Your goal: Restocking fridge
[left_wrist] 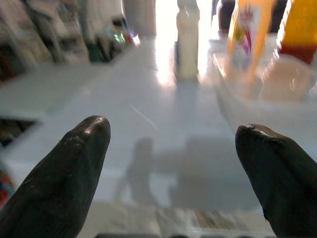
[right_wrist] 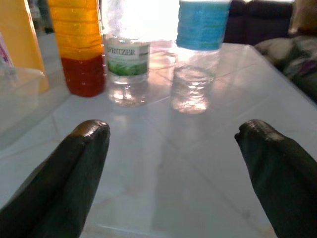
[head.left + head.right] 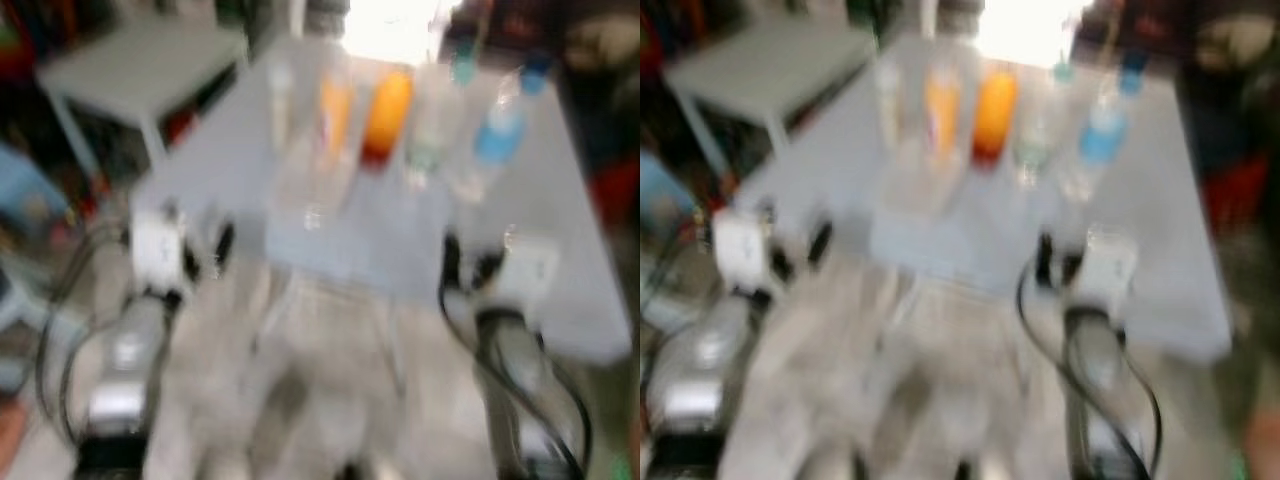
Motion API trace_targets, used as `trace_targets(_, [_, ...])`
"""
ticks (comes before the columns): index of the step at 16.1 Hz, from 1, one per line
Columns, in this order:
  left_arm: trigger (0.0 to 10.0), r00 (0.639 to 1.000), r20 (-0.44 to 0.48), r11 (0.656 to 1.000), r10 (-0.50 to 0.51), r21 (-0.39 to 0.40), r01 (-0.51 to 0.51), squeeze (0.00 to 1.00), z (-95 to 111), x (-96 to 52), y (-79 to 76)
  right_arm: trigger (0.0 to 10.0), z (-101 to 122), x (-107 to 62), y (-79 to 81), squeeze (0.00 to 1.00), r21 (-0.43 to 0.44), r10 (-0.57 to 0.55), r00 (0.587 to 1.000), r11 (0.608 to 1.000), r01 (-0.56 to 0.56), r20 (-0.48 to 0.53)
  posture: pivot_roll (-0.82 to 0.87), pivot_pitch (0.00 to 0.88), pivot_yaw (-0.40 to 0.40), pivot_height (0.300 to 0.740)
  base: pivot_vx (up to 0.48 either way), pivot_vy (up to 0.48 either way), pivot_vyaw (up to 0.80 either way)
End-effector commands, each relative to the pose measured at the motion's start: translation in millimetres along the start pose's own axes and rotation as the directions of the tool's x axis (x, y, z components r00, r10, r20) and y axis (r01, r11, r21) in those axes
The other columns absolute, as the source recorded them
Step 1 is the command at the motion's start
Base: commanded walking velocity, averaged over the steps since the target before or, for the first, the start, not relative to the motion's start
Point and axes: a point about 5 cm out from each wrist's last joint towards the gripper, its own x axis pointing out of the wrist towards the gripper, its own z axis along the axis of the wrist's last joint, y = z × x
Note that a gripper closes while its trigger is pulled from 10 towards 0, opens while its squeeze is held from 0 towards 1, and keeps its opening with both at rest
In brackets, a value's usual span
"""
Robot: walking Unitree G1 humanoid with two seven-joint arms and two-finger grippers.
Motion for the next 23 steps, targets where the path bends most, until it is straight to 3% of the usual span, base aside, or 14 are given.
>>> trace_targets(1, [10.0, 1.0, 0.017, 1.0, 0.008, 0.011, -0.008, 0.0, 6.5, 2.1, 4.6, 10.0, 7.4, 2.3, 2.4, 0.0, -0.002, 0.014, 0.999, 1.0, -0.014, 0.03, -0.04, 0.122, -0.064, 0.74, 0.281, 0.39, -0.8])
trace_targets(13, [10.0, 0.996, 0.075, 0.999, 0.04, 0.023, -0.042, 0.0, 18.3, 6.9, 9.1, 10.0, 12.8, 6.1, 7.6, 0.0, -0.038, 0.051, 0.996, 0.998, -0.048, 0.074, -0.03, 0.117, -0.063, 0.74, 0.046, 0.063, 0.0])
trace_targets(16, [10.0, 0.996, 0.062, 0.997, 0.069, -0.023, -0.068, 0.0, 16.2, 8.1, 10.4, 10.0, 22.4, 19.2, 21.2, 0.0, 0.084, 0.148, 0.985, 0.984, -0.156, 0.093, -0.02, 0.119, -0.062, 0.74, 0.0, 0.0, 0.0])
trace_targets(19, [10.0, 0.996, 0.065, 0.998, 0.06, -0.008, -0.06, 0.0, 17.0, 7.6, 9.7, 10.0, 12.4, 19.1, 31.1, 0.0, 0.369, 0.201, 0.979, 0.909, -0.192, 0.012, -0.01, 0.121, -0.064, 0.74, 0.0, 0.0, 0.0])
trace_targets(23, [10.0, 0.996, 0.065, 0.998, 0.056, -0.005, -0.055, 0.0, 17.3, 8.4, 9.5, 10.0, 5.0, 10.8, 44.9, 0.0, 0.394, 0.284, 0.959, 0.885, -0.249, -0.03, -0.02, 0.122, -0.061, 0.74, 0.0, 0.0, 0.0])
